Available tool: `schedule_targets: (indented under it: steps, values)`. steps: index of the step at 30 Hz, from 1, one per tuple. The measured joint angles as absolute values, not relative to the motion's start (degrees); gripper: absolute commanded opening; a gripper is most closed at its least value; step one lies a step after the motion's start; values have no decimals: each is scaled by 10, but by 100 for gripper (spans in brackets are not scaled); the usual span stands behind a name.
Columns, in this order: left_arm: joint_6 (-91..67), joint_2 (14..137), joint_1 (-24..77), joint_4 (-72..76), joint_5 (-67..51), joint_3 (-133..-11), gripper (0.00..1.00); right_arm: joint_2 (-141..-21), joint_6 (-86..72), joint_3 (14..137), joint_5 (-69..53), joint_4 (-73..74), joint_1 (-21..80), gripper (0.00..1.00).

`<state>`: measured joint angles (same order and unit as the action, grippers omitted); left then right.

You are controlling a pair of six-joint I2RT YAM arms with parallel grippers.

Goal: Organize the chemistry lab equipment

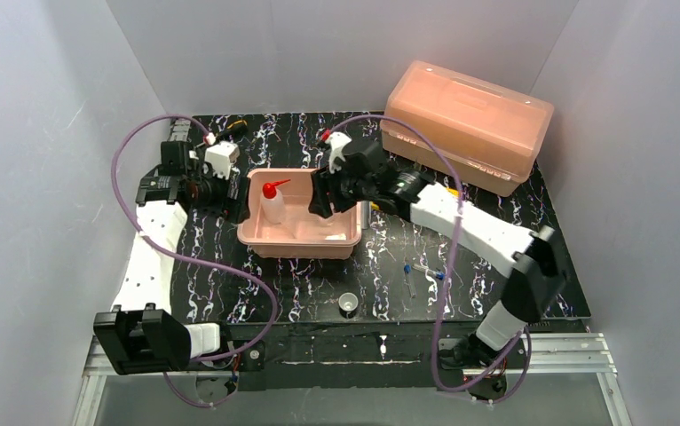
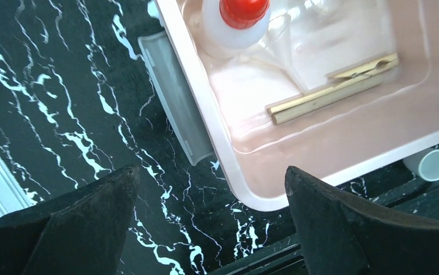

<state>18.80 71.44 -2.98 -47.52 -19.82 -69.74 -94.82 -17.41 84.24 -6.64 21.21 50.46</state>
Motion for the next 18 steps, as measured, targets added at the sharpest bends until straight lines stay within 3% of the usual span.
schedule_targets:
  steps: [10,18]
  values:
    - [161,640,-30,-492,-201,-811,98,-677,-189,661,8,223,550,59]
    - [154,567,-32,-507,-180,-811,98,-636,-273,423,70,238,644,57]
